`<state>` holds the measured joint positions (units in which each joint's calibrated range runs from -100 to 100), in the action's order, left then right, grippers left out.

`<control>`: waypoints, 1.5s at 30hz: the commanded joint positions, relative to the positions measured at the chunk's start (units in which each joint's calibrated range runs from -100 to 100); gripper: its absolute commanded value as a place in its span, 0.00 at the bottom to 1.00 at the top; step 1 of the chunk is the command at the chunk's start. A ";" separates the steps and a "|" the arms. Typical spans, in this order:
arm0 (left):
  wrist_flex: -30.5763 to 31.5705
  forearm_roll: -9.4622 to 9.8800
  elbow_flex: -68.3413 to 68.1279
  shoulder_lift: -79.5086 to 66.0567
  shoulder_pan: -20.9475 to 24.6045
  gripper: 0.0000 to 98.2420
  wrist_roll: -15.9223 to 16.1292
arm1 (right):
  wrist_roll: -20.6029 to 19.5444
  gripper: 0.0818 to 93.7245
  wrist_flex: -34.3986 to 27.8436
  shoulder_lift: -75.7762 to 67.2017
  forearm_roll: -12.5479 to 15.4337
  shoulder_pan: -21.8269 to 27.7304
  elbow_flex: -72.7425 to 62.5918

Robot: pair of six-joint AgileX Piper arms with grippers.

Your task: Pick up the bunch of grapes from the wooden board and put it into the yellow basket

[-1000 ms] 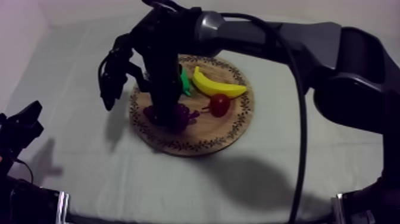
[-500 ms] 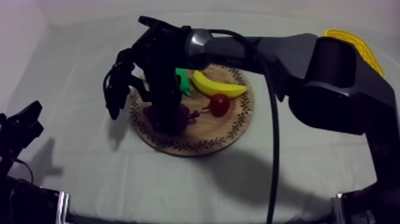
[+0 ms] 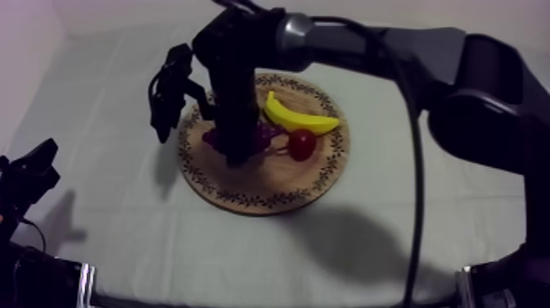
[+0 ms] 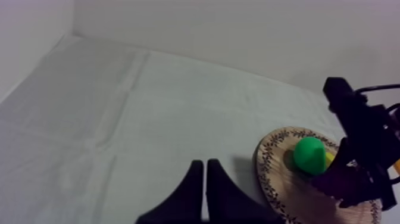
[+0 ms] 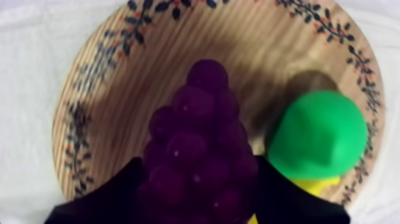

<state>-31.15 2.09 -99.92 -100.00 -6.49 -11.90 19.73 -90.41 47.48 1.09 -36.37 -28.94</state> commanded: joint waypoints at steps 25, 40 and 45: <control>0.03 0.04 0.04 0.00 0.01 0.00 0.00 | -4.26 0.37 18.71 -42.94 -6.31 14.94 25.39; 0.03 0.04 0.04 0.00 0.01 0.00 0.00 | -13.40 0.39 36.30 -50.40 -9.83 32.34 33.51; 0.03 0.04 0.04 0.00 0.01 0.00 0.00 | -16.36 0.38 39.92 -50.63 -11.19 37.30 35.81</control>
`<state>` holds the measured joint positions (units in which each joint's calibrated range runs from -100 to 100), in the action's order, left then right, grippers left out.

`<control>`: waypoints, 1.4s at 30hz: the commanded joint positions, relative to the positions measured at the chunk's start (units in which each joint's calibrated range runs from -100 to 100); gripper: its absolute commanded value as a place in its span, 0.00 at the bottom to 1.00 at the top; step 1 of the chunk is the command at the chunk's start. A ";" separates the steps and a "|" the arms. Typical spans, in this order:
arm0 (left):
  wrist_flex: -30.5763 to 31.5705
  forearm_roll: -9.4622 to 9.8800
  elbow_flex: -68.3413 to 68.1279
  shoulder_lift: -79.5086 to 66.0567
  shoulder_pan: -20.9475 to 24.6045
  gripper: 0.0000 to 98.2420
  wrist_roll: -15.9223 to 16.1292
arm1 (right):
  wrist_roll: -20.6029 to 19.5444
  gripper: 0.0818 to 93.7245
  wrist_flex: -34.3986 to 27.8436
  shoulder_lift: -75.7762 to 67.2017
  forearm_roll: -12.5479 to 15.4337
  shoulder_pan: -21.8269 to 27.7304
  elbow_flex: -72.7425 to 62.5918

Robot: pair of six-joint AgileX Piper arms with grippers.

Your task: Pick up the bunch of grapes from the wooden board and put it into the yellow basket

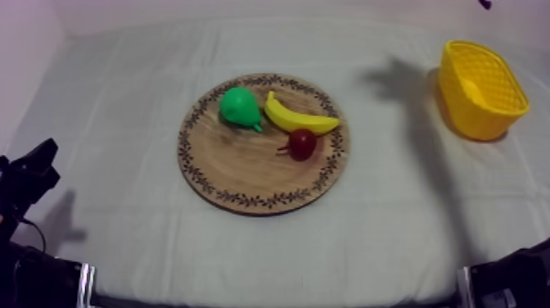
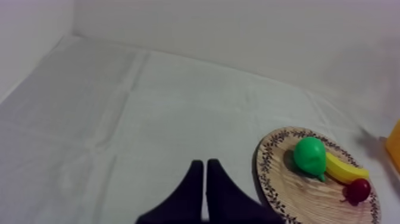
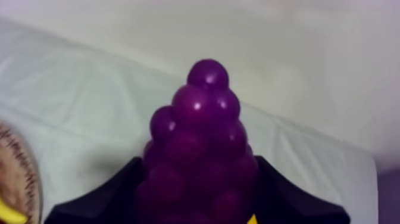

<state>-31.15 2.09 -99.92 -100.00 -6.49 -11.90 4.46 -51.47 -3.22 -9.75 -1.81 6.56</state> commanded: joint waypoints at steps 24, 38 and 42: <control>0.03 0.04 0.04 0.00 0.01 0.00 0.00 | 5.89 0.40 -3.63 14.29 3.39 12.04 5.45; 0.03 0.04 0.04 0.00 0.01 0.00 0.00 | 9.98 0.63 -2.33 24.40 8.66 13.12 5.22; 0.03 0.04 0.04 0.00 0.01 0.00 0.00 | 11.02 0.70 -2.64 25.50 9.06 13.29 3.60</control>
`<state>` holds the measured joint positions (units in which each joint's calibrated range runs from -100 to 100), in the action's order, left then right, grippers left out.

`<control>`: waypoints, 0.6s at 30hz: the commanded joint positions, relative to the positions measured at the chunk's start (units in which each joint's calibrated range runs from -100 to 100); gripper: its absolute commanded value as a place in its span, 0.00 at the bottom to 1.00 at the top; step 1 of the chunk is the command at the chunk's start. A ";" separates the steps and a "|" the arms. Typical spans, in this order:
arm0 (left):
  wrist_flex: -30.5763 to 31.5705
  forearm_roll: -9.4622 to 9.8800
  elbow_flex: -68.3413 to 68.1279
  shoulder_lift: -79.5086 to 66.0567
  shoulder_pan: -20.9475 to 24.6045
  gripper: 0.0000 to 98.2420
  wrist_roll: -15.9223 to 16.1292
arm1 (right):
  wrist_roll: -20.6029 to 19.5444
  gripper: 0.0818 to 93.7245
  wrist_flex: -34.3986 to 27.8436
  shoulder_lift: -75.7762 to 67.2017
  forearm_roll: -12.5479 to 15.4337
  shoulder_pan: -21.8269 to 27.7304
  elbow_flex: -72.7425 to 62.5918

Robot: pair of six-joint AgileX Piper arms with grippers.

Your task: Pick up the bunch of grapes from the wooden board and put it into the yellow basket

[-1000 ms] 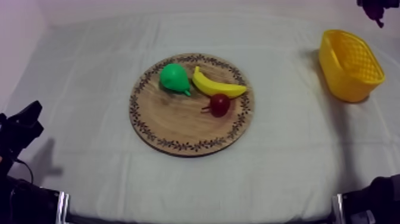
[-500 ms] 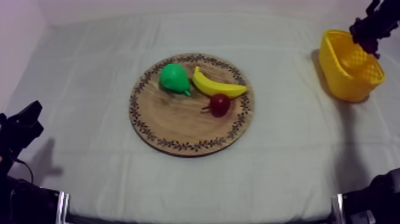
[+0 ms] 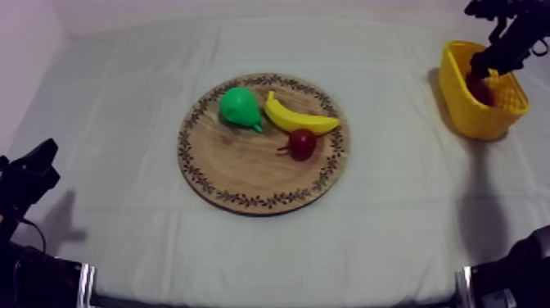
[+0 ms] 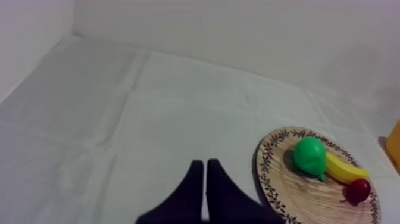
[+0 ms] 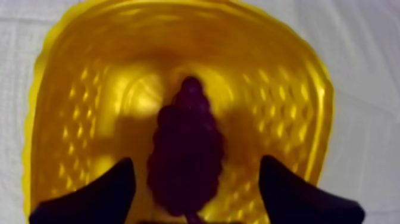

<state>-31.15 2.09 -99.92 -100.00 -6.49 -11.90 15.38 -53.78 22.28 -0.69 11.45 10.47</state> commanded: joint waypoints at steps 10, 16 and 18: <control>0.03 0.04 0.04 0.00 0.01 0.00 0.00 | 0.37 0.73 1.74 -7.97 -0.39 -0.44 0.72; 0.03 0.04 0.04 0.00 0.01 0.00 0.00 | -0.12 0.68 6.72 -21.69 -1.01 -0.63 7.07; 0.03 0.04 0.04 0.00 0.01 0.00 0.00 | -0.15 0.66 8.08 -26.44 -1.15 -0.65 9.52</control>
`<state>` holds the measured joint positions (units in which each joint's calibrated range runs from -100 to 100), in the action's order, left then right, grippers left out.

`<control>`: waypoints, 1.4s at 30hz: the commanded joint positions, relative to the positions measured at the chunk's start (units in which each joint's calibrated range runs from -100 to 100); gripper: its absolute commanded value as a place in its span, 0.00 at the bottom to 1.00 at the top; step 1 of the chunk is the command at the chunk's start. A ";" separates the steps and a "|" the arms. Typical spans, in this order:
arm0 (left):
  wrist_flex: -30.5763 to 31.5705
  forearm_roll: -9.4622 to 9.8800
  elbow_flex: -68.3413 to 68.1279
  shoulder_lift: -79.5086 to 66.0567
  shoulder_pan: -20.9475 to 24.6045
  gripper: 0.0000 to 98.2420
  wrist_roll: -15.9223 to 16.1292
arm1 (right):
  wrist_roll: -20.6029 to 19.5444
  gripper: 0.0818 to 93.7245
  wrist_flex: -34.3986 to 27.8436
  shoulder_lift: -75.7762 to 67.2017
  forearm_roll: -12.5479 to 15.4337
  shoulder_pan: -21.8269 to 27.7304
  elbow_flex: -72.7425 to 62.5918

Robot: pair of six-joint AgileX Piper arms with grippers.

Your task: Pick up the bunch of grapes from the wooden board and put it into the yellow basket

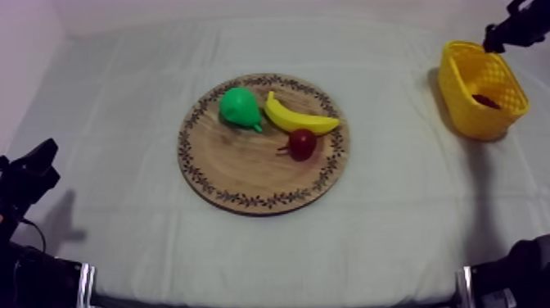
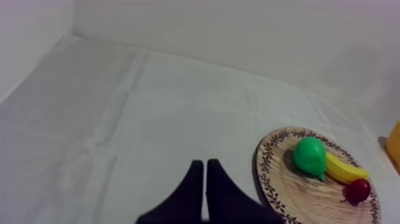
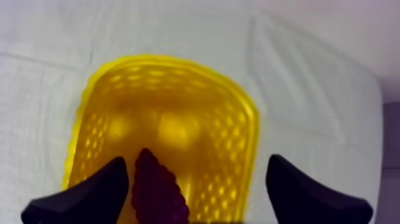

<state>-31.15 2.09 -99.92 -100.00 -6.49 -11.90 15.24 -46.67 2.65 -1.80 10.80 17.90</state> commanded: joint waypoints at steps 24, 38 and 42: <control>0.03 0.04 0.04 0.00 0.01 0.00 0.00 | -2.45 0.35 18.97 -61.47 -1.18 0.54 46.45; 0.03 0.04 0.04 0.00 0.01 0.00 0.00 | -4.46 0.10 25.33 -87.43 2.18 -4.41 70.58; 0.03 0.04 0.04 0.00 0.01 0.00 0.00 | -5.47 0.03 28.90 -91.77 3.75 -5.42 76.49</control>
<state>-31.15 2.09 -99.92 -100.00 -6.49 -11.90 10.19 -19.03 -86.68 1.73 5.53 90.87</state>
